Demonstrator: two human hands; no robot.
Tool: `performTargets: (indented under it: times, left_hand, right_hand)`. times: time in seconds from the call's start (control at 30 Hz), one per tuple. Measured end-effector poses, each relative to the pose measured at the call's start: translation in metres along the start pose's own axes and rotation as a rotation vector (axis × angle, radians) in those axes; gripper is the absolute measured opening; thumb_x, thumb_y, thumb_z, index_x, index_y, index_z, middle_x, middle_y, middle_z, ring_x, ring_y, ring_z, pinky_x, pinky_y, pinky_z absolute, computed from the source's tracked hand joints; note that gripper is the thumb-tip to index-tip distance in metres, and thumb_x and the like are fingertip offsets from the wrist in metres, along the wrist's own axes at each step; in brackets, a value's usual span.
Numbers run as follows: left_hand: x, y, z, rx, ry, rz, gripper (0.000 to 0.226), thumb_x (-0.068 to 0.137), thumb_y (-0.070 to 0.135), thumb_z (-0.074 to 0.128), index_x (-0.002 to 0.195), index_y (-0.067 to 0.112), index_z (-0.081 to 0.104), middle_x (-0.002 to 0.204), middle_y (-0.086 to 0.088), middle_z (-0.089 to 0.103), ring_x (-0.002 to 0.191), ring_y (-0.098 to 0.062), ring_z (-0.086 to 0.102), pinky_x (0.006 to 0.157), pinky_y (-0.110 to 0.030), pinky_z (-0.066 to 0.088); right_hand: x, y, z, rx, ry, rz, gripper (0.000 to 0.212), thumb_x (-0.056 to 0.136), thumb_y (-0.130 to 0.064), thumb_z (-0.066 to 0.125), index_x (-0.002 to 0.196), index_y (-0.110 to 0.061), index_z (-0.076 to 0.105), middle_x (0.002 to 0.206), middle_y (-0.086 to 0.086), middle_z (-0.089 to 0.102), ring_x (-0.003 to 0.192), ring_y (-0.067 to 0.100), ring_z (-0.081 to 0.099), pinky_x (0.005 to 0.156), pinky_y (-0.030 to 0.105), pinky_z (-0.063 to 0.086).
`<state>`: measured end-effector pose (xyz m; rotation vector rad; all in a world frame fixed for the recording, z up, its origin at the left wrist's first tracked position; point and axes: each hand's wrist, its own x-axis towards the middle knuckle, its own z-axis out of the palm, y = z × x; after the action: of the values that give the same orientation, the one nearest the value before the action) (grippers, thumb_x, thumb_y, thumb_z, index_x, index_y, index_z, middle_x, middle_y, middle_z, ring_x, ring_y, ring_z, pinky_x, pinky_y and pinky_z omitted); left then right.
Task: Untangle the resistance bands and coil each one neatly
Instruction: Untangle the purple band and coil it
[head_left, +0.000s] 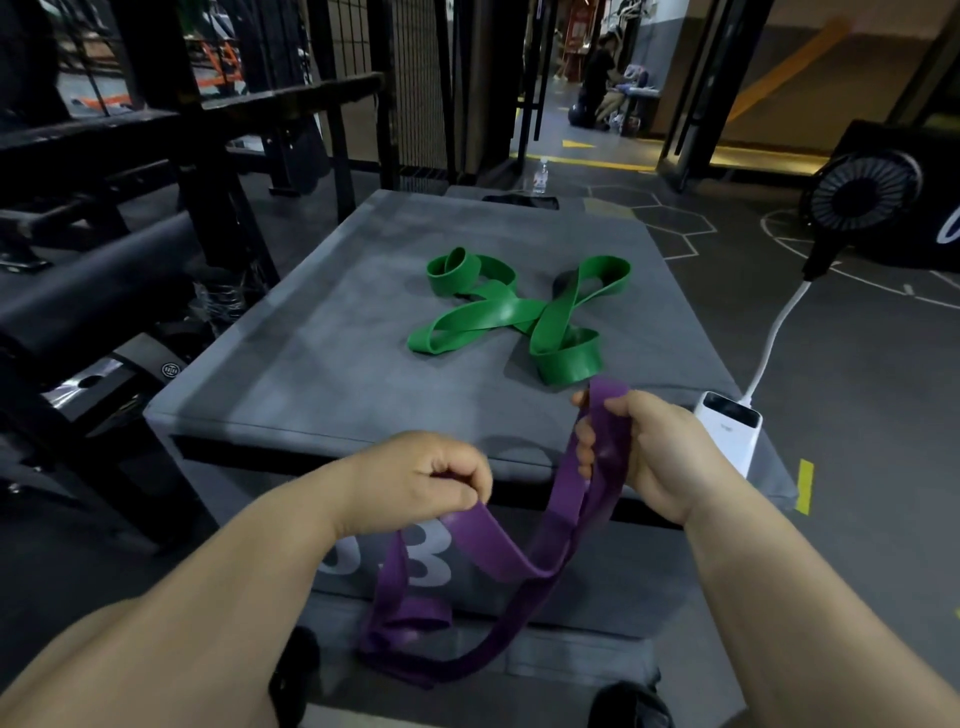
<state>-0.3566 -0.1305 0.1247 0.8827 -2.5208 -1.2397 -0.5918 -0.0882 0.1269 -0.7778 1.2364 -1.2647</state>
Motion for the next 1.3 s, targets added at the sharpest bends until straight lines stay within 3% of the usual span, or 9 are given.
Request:
performTargets:
  times: [0.1, 0.37, 0.5, 0.6, 0.73, 1.07, 1.13, 1.23, 1.3]
  left_hand:
    - [0.003, -0.004, 0.008, 0.319, 0.000, 0.087, 0.012, 0.088, 0.022, 0.060, 0.086, 0.031, 0.068, 0.084, 0.017, 0.059, 0.092, 0.004, 0.050, 0.085, -0.017, 0.041]
    - [0.006, 0.009, 0.035, 0.494, -0.135, 0.297, 0.012, 0.088, 0.028, 0.061, 0.096, 0.031, 0.070, 0.069, 0.026, 0.044, 0.080, 0.012, 0.040, 0.079, -0.008, 0.027]
    - [0.006, 0.000, 0.026, 0.549, -0.148, 0.069, 0.014, 0.089, 0.031, 0.056, 0.099, 0.033, 0.066, 0.081, 0.021, 0.049, 0.085, 0.002, 0.047, 0.085, -0.026, 0.044]
    - [0.007, -0.016, 0.013, 0.629, -0.035, -0.165, 0.016, 0.090, 0.028, 0.053, 0.099, 0.031, 0.066, 0.097, 0.012, 0.056, 0.095, -0.011, 0.055, 0.085, -0.033, 0.048]
    - [0.008, -0.019, 0.010, 0.706, 0.042, -0.151, 0.014, 0.090, 0.029, 0.051, 0.093, 0.031, 0.065, 0.088, 0.014, 0.049, 0.094, -0.013, 0.054, 0.083, -0.032, 0.046]
    - [0.002, 0.015, 0.028, 0.410, -0.158, 0.266, 0.013, 0.087, 0.028, 0.063, 0.096, 0.031, 0.071, 0.073, 0.024, 0.049, 0.081, 0.009, 0.045, 0.079, -0.016, 0.035]
    - [0.002, 0.018, 0.027, 0.321, -0.091, 0.294, 0.014, 0.087, 0.027, 0.064, 0.097, 0.026, 0.073, 0.081, 0.016, 0.058, 0.084, 0.003, 0.051, 0.081, -0.020, 0.041]
    - [0.005, 0.012, 0.015, 0.227, 0.112, 0.259, 0.017, 0.084, 0.029, 0.062, 0.097, 0.024, 0.073, 0.088, 0.011, 0.062, 0.088, -0.001, 0.056, 0.083, -0.019, 0.043]
    - [0.004, 0.009, 0.010, 0.181, 0.203, 0.214, 0.019, 0.081, 0.030, 0.064, 0.099, 0.027, 0.070, 0.090, 0.014, 0.061, 0.090, 0.002, 0.056, 0.082, -0.011, 0.040]
  right_hand:
    - [-0.002, 0.002, 0.003, -0.028, -0.012, -0.012, 0.023, 0.097, -0.005, 0.033, 0.099, -0.004, 0.055, 0.067, 0.015, 0.054, 0.054, 0.026, 0.053, 0.051, 0.033, 0.048]
    - [-0.006, 0.011, 0.021, -0.072, -0.029, -0.121, 0.022, 0.102, -0.008, 0.043, 0.112, -0.014, 0.061, 0.084, 0.006, 0.074, 0.066, 0.020, 0.071, 0.059, 0.031, 0.059]
    - [-0.008, 0.008, 0.023, -0.082, -0.029, -0.101, 0.020, 0.102, -0.010, 0.042, 0.112, -0.013, 0.060, 0.080, 0.005, 0.073, 0.052, 0.018, 0.064, 0.047, 0.027, 0.053]
    - [-0.009, 0.002, 0.018, -0.061, -0.025, -0.100, 0.019, 0.102, -0.010, 0.042, 0.108, -0.009, 0.061, 0.079, 0.008, 0.073, 0.045, 0.017, 0.059, 0.040, 0.024, 0.047]
    - [-0.010, 0.000, 0.019, 0.014, -0.016, -0.075, 0.019, 0.101, -0.010, 0.043, 0.102, -0.007, 0.062, 0.075, 0.009, 0.072, 0.043, 0.015, 0.057, 0.038, 0.021, 0.044]
    - [-0.004, 0.029, 0.041, 0.285, -0.013, 0.021, 0.011, 0.101, -0.019, 0.044, 0.108, -0.015, 0.053, 0.072, 0.008, 0.062, 0.063, 0.017, 0.059, 0.061, 0.027, 0.051]
    - [-0.006, 0.033, 0.043, 0.292, -0.113, 0.092, 0.018, 0.095, -0.025, 0.049, 0.111, -0.016, 0.050, 0.079, 0.011, 0.061, 0.072, 0.022, 0.062, 0.069, 0.032, 0.054]
    - [-0.010, 0.041, 0.046, 0.142, -0.304, 0.209, 0.053, 0.083, -0.045, 0.049, 0.126, -0.014, 0.056, 0.117, 0.019, 0.067, 0.110, 0.030, 0.064, 0.098, 0.042, 0.050]
    - [-0.014, 0.043, 0.051, 0.097, -0.420, 0.248, 0.060, 0.082, -0.055, 0.043, 0.121, -0.014, 0.061, 0.109, 0.019, 0.070, 0.095, 0.029, 0.070, 0.086, 0.039, 0.057]
